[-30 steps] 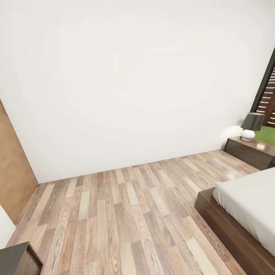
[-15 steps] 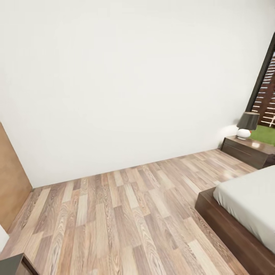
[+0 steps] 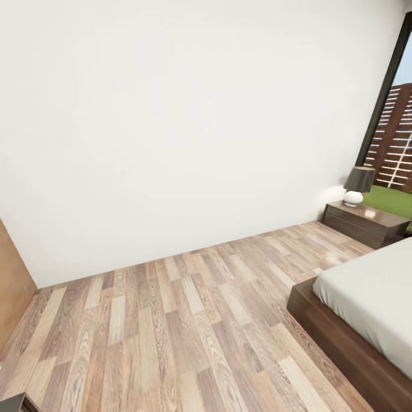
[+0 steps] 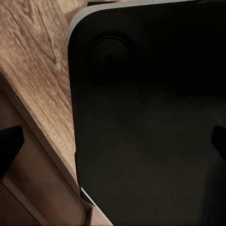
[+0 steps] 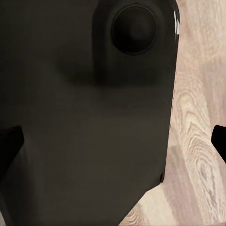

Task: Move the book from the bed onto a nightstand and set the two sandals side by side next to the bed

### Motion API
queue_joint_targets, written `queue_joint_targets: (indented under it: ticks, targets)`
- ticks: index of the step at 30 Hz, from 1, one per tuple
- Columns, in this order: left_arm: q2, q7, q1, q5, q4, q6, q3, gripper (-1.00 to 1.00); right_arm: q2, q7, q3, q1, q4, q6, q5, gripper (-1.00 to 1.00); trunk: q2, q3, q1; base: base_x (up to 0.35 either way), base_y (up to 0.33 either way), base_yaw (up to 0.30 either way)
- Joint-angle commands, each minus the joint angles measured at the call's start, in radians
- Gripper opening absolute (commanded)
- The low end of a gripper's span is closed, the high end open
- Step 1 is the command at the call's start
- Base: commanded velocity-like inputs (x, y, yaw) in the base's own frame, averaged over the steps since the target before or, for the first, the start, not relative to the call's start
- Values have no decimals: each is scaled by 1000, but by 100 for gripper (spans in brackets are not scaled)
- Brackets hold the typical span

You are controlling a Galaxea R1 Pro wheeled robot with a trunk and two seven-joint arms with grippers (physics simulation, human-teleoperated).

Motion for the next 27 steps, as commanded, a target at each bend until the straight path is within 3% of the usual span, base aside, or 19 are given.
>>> queue_joint_targets:
  ticks: [1, 27]
  targets:
    - [0, 0, 0, -1, 1, -3, -1, 100, 0, 0, 0, 1, -2, -2, 0, 100, 0, -1, 0, 66, 163, -59]
    - [0, 0, -1, -1, 1, -3, -1, 100, 0, 1, 0, 1, -2, -2, 0, 100, 0, -1, 0, 43, 91, -117]
